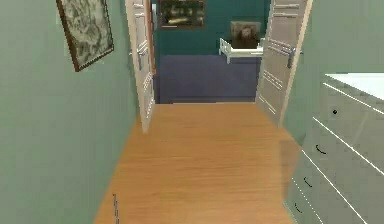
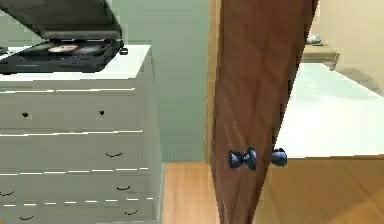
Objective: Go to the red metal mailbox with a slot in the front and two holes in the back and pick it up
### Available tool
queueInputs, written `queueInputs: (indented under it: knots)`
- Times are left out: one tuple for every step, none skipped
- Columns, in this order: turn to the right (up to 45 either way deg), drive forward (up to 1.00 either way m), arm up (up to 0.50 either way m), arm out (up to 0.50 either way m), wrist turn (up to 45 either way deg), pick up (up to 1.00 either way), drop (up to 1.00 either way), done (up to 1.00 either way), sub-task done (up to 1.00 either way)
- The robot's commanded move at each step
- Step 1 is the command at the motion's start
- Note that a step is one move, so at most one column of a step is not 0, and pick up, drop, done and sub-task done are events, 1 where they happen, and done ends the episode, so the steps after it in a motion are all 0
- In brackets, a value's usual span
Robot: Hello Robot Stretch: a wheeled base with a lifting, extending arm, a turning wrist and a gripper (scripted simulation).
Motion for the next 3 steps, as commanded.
queueInputs:
  knots:
    - [0.0,1.0,0.0,0.0,0.0,0.0,0.0,0.0,0.0]
    - [0.0,1.0,0.0,0.0,0.0,0.0,0.0,0.0,0.0]
    - [-21.0,0.0,0.0,0.0,0.0,0.0,0.0,0.0,0.0]
